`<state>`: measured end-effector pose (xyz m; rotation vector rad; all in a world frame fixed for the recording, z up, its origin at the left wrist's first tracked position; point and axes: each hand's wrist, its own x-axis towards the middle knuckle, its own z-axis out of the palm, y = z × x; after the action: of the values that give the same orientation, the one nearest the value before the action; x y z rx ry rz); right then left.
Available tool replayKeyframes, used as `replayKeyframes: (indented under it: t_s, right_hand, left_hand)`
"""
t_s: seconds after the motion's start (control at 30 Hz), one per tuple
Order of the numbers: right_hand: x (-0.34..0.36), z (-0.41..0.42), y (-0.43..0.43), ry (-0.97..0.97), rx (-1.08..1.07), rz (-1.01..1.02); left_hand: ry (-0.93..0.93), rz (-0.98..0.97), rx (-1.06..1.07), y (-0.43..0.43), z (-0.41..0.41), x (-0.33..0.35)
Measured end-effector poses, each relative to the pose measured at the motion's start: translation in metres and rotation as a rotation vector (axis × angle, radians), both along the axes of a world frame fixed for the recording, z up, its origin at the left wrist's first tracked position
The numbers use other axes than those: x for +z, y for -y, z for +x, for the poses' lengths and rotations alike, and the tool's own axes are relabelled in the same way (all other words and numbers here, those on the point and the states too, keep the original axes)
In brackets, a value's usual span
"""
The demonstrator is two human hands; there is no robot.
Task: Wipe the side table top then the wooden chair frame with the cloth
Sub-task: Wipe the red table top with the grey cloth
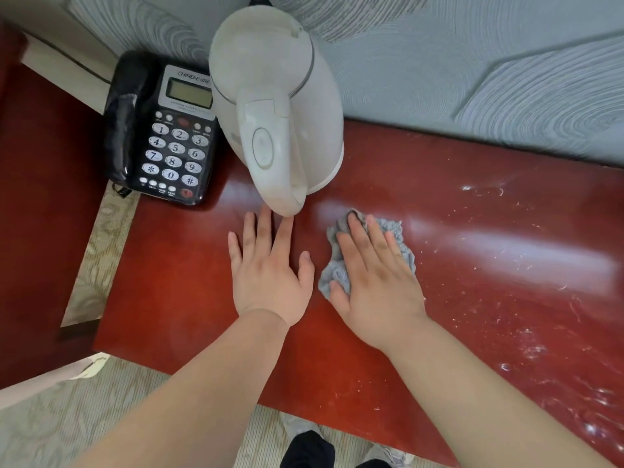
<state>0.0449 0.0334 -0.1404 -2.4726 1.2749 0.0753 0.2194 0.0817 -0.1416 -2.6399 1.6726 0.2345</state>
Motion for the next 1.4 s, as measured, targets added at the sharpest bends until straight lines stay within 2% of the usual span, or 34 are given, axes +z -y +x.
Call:
replayKeyframes:
  t_s: [0.2,0.37,0.43,0.53,0.7,0.83,1.0,1.27,1.4]
  right_hand:
    - [0.001,0.015,0.012,0.019,-0.076,-0.002]
    - [0.005,-0.013,-0.017,-0.038,0.088,-0.006]
    - [0.001,-0.009,0.005,-0.061,0.093,-0.026]
    - [-0.004,0.016,0.059,-0.039,-0.031,-0.038]
    - [-0.001,0.036,0.126,-0.097,-0.113,0.029]
    - [0.006,0.032,0.1,-0.063,-0.117,0.032]
    - [0.01,-0.001,0.026,-0.013,0.009,-0.008]
    - [0.006,0.043,0.137,-0.112,-0.07,0.057]
    - [0.008,0.033,0.119,-0.092,-0.1,0.054]
  left_hand:
    - [-0.003,-0.001,0.004,-0.001,0.0,-0.001]
    - [0.005,-0.003,-0.004,0.0,0.0,-0.002]
    - [0.004,0.0,-0.004,0.0,0.0,-0.002]
    - [-0.004,0.002,0.005,0.0,0.001,-0.001]
    - [-0.014,0.009,0.005,-0.001,0.0,-0.001]
    - [-0.019,0.004,0.009,0.0,0.0,-0.001]
    - [-0.008,0.005,-0.001,0.001,0.0,0.002]
    - [-0.023,0.003,0.01,0.0,0.001,-0.001]
    - [-0.028,0.009,0.007,-0.001,0.001,-0.002]
